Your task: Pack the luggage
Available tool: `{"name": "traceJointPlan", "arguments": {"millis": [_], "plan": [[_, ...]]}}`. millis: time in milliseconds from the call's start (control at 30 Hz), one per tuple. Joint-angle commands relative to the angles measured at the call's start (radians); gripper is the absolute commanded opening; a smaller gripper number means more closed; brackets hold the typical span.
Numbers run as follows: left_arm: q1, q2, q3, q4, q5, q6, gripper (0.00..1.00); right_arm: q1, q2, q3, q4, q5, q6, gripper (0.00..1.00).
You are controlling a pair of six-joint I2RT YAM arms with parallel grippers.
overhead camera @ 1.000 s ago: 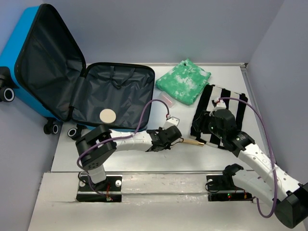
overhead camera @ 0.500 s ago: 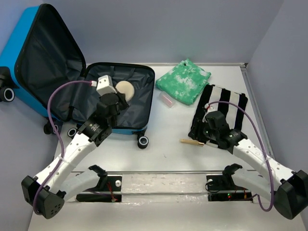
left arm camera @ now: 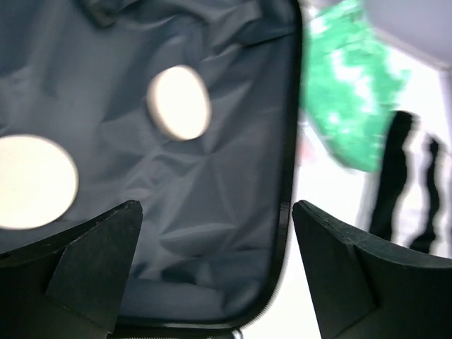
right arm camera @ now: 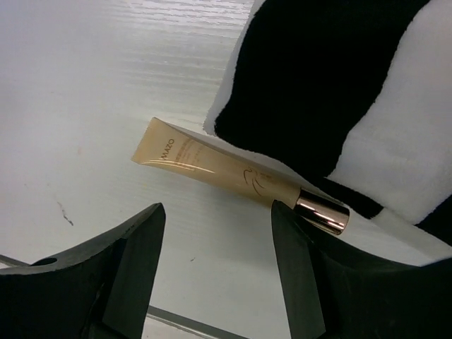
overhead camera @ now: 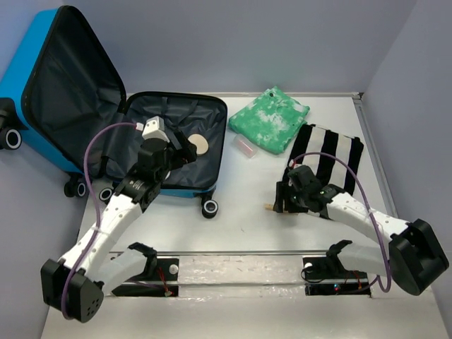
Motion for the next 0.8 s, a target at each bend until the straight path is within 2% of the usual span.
{"name": "traceJointPlan", "arguments": {"millis": [0, 33, 100, 300, 600, 767], "plan": [[-0.014, -0.146, 0.011, 0.021, 0.179, 0.044, 0.98, 0.010, 0.036, 0.047, -0.005, 0.055, -0.011, 0.69], [-0.014, -0.160, 0.017, 0.008, 0.240, 0.052, 0.98, 0.021, 0.063, 0.050, -0.007, 0.055, -0.008, 0.69], [-0.014, -0.189, 0.024, -0.042, 0.264, 0.090, 0.98, 0.045, 0.087, 0.061, -0.017, 0.055, 0.001, 0.69], [-0.014, -0.300, 0.028, -0.119, 0.245, 0.181, 0.98, 0.126, 0.188, 0.091, -0.045, 0.101, 0.030, 0.69], [-0.012, -0.320, -0.012, -0.115, 0.241, 0.229, 0.98, 0.156, 0.315, 0.156, -0.112, 0.139, 0.009, 0.68], [-0.012, -0.355, -0.023, -0.113, 0.245, 0.232, 0.98, 0.191, 0.248, 0.246, -0.186, 0.110, -0.013, 0.63]]}}
